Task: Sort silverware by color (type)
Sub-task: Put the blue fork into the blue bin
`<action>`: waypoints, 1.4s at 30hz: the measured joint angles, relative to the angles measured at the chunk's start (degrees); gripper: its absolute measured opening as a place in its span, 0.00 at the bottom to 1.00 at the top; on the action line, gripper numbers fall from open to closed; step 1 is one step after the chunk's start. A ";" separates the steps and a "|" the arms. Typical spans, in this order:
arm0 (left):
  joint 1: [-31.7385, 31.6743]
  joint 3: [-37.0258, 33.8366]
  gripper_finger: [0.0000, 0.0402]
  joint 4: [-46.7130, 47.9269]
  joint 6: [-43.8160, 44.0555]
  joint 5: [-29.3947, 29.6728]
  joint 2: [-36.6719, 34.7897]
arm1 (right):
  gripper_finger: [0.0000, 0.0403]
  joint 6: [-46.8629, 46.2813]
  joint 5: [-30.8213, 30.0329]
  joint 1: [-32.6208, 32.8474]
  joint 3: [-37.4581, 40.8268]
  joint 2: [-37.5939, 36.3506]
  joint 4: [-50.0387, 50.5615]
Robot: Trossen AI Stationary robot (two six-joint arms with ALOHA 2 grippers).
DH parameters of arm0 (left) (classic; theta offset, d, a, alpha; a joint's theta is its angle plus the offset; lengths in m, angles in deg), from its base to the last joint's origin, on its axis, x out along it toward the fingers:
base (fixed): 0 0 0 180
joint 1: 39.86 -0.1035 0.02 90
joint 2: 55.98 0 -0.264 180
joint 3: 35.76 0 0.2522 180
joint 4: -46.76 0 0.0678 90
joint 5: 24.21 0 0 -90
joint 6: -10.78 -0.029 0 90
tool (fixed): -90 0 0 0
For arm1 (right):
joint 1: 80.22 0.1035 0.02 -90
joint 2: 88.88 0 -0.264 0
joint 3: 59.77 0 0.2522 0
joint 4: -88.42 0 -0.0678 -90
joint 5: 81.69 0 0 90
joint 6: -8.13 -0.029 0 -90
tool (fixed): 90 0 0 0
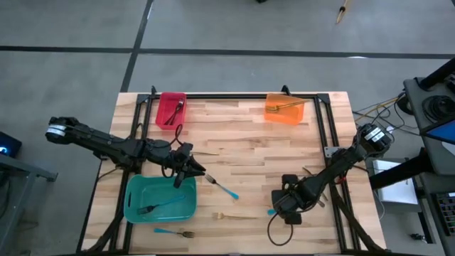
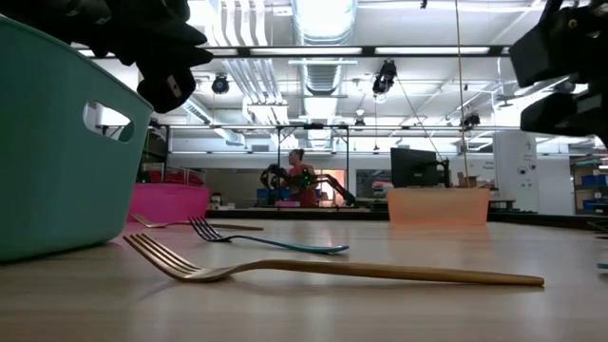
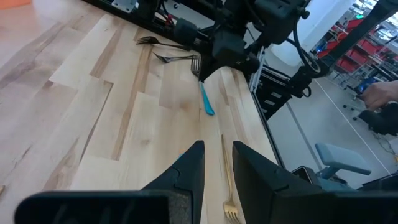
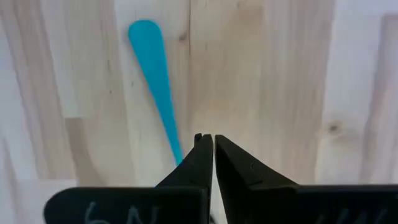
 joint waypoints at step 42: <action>-0.36 0.02 0.16 -2.18 -3.38 0.16 -0.01 | 0.03 12.93 -12.36 -7.01 -7.15 3.37 -0.50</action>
